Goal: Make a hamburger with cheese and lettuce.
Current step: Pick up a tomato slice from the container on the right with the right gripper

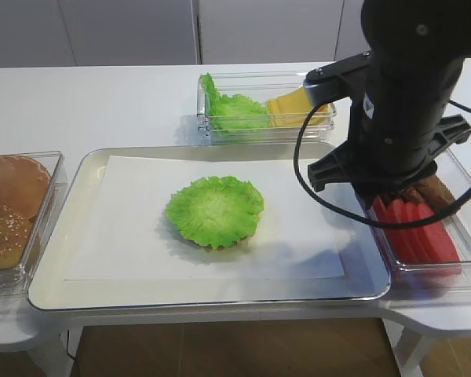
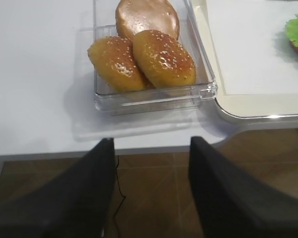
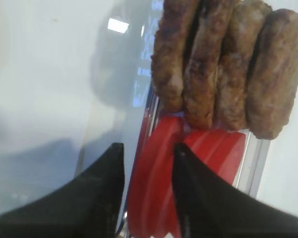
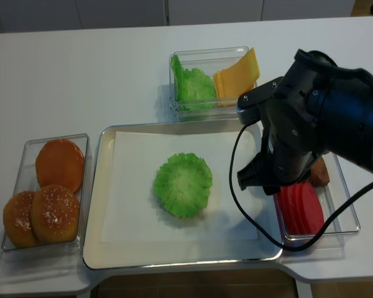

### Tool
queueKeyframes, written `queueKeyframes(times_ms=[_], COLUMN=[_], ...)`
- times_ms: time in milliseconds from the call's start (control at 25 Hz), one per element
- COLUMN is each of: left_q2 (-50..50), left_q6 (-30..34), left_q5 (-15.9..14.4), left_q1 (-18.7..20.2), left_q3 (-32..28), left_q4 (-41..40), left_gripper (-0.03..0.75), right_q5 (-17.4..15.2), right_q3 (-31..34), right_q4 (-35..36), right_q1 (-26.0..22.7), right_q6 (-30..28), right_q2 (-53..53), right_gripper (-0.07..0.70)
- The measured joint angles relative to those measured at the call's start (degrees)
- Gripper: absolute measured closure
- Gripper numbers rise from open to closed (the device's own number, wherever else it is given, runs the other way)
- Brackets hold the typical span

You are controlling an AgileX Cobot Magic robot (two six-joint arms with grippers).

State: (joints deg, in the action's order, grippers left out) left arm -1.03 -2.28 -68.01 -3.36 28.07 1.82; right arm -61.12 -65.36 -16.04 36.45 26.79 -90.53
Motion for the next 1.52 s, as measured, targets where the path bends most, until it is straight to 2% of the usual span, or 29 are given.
queueKeyframes(times_ms=[400, 640, 1040, 1280, 1520], left_q2=[0.0, 0.0, 0.0, 0.0, 0.0], left_q6=[0.0, 0.0, 0.0, 0.0, 0.0], left_q5=[0.0, 0.0, 0.0, 0.0, 0.0], left_q1=[0.0, 0.0, 0.0, 0.0, 0.0], left_q3=[0.0, 0.0, 0.0, 0.0, 0.0], left_q4=[0.0, 0.0, 0.0, 0.0, 0.0], left_gripper=[0.358, 0.357, 0.358, 0.358, 0.358], right_q5=[-0.1, -0.1, -0.3, -0.5, -0.6], right_q3=[0.0, 0.0, -0.3, -0.3, -0.3], right_q4=[-0.5, -0.5, -0.5, -0.6, -0.8], right_q1=[0.0, 0.0, 0.0, 0.0, 0.0], right_q6=[0.0, 0.0, 0.0, 0.0, 0.0], right_q2=[-1.2, -1.2, -2.2, -2.2, -2.2], right_gripper=[0.388, 0.449, 0.47, 0.569, 0.57])
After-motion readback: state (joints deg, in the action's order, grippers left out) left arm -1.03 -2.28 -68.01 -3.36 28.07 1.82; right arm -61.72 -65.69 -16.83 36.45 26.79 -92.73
